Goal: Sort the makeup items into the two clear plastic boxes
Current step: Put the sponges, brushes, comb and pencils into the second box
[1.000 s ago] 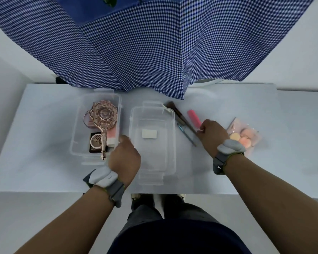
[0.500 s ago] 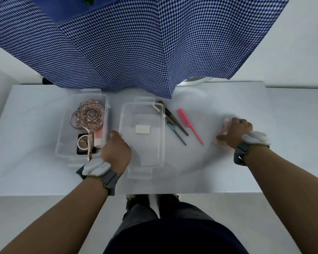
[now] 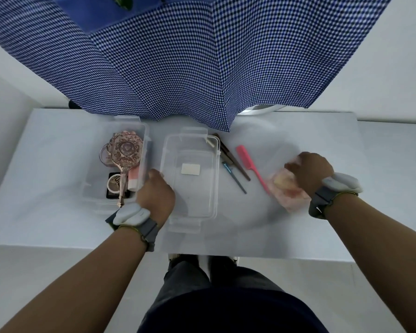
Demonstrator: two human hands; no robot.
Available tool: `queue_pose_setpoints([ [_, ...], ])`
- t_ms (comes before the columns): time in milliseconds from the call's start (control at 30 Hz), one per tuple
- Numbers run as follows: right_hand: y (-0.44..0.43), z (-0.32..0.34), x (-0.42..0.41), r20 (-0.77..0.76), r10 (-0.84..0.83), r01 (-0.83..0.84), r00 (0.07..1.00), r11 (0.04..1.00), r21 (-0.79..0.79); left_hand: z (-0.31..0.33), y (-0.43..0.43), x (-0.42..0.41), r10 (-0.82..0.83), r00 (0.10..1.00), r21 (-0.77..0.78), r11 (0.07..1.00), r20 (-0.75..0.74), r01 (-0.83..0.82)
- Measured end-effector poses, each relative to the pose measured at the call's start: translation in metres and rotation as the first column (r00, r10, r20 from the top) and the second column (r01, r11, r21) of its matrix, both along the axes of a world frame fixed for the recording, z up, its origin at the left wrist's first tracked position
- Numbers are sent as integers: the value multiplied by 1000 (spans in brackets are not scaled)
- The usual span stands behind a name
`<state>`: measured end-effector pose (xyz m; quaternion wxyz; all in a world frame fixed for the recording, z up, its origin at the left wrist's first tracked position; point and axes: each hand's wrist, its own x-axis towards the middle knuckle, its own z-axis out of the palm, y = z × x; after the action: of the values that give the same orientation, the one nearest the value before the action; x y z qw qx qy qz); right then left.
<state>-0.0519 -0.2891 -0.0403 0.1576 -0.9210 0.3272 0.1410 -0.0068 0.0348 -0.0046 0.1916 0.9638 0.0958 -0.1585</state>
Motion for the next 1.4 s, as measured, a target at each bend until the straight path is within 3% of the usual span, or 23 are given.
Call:
queue_pose_setpoints([
  [133, 22, 26, 17, 183, -106, 109, 977, 994, -6, -1, 2, 1, -30, 1000, 2, 1000, -1, 30],
  [167, 32, 36, 24, 315, -169, 162, 934, 986, 47, -1, 3, 2, -27, 1000, 3, 1000, -9, 27],
  [200, 45, 49, 32, 421, -242, 195, 874, 969, 153, 0, 3, 2, -25, 1000, 8, 1000, 0, 25],
  [267, 64, 63, 46, 601, -484, 202, 636, 856, 476, 2, 3, 2, -44, 993, 18, 999, 105, 42],
  [333, 85, 76, 52, 464, -371, 182, 804, 897, 402, 7, 5, 5, -115, 957, 41, 993, 267, 108],
  [367, 89, 71, 53, 401, -351, 185, 846, 899, 396, 10, 5, 6, -156, 926, 33, 988, 343, 154],
  [467, 126, 74, 58, 395, -254, 72, 883, 904, 421, 21, 4, 14, -178, 896, -147, 955, 408, 257],
  [533, 146, 71, 64, 382, -251, 55, 889, 888, 457, 26, -7, 14, -105, 952, -369, 905, 289, 212],
  [600, 165, 67, 66, 332, -267, 75, 904, 866, 494, 28, -11, 21, 0, 999, -558, 830, 40, 23],
  [700, 180, 60, 67, 265, -284, 107, 922, 842, 529, 21, -5, 35, 131, 967, -677, 693, -220, -248],
  [833, 183, 56, 68, 242, -278, 137, 930, 871, 472, 14, 9, 50, 66, 992, -574, 810, -108, -116],
  [967, 177, 57, 65, 254, -258, 145, 932, 909, 390, 17, 17, 69, -234, 972, -378, 897, 30, 228],
  [1033, 175, 58, 65, 292, -255, 136, 922, 918, 372, 18, 12, 76, -434, 894, -146, 883, 108, 446],
  [1133, 173, 58, 65, 340, -261, 130, 903, 922, 365, 15, -4, 83, -618, 780, 112, 785, 95, 609],
  [1267, 164, 52, 61, 311, -271, 152, 911, 921, 359, 6, -26, 87, -703, 709, 103, 710, 57, 697],
  [1400, 149, 45, 55, 233, -302, 205, 924, 909, 362, -9, -39, 89, -690, 722, 114, 722, 44, 683],
])
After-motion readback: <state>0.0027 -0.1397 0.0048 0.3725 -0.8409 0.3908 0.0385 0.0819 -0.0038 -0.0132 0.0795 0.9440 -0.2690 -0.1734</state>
